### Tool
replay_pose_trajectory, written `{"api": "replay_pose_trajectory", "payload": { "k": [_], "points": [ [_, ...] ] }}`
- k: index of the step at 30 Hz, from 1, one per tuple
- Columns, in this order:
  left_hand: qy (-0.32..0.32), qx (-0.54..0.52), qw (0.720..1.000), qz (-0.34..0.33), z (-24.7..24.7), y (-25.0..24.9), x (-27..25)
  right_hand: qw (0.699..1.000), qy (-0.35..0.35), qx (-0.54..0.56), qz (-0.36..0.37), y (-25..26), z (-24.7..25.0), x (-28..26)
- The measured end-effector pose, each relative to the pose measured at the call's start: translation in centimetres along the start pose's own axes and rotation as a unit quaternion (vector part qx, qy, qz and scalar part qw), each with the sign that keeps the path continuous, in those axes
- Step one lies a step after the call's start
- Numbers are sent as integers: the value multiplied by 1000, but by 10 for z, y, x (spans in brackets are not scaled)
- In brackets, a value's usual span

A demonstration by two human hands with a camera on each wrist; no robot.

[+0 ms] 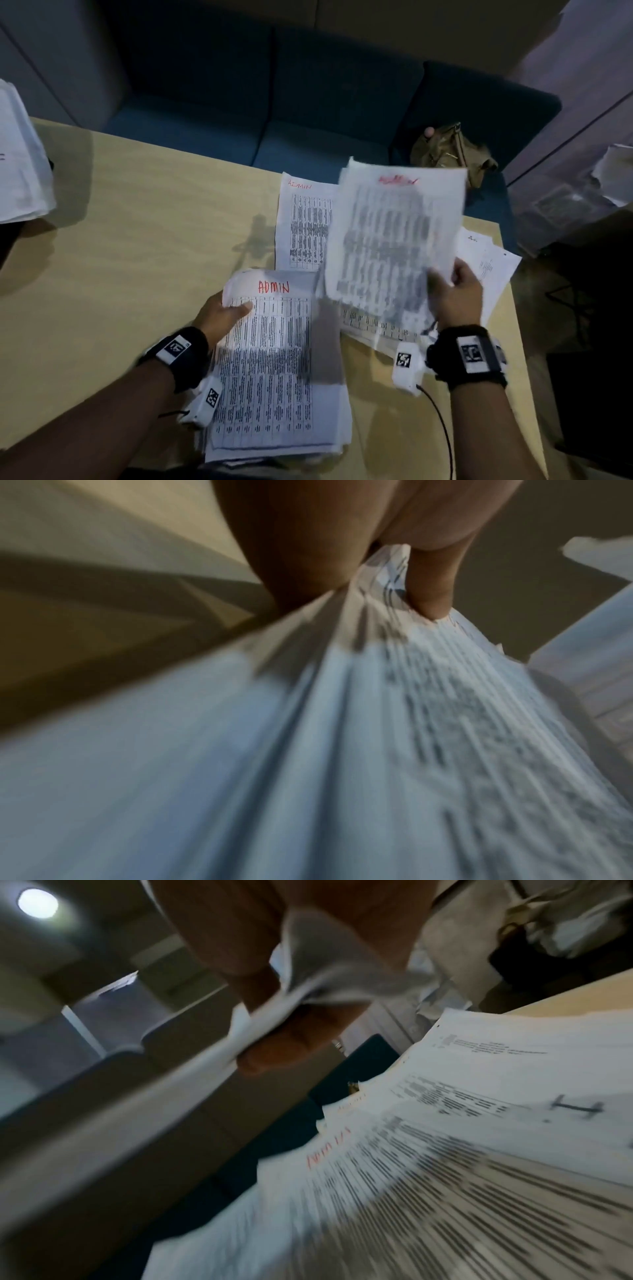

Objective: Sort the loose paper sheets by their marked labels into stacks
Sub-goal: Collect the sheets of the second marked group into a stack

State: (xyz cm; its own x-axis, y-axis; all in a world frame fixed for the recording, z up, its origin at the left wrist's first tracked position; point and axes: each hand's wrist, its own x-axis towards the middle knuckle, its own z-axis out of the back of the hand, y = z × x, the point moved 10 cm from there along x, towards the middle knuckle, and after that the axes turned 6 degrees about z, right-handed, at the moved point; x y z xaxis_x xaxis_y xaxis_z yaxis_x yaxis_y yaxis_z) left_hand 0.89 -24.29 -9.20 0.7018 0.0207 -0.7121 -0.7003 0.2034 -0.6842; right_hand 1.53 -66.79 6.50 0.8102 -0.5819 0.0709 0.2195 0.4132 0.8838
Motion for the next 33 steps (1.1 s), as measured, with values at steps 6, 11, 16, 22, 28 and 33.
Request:
{"api": "replay_pose_trajectory", "payload": {
  "k": [6, 11, 16, 22, 28, 33],
  "points": [
    [0, -51, 999, -8, -7, -10, -8, 983, 137, -16, -121, -38, -78, -75],
    [19, -109, 993, -47, -8, -18, -13, 943, 295, -115, -106, -48, -129, -127],
    [-23, -54, 996, -72, -5, -29, -11, 878, 411, -244, -35, -45, -146, -145],
    [-15, 14, 993, -120, -9, -51, -19, 888, 376, -265, 16, -51, -147, -128],
    [76, 59, 987, -132, -36, -51, -18, 865, 365, -308, 153, -9, -177, -101],
    [109, 91, 980, -137, -48, -47, -17, 840, 396, -312, 202, -3, -197, -110]
  ]
}}
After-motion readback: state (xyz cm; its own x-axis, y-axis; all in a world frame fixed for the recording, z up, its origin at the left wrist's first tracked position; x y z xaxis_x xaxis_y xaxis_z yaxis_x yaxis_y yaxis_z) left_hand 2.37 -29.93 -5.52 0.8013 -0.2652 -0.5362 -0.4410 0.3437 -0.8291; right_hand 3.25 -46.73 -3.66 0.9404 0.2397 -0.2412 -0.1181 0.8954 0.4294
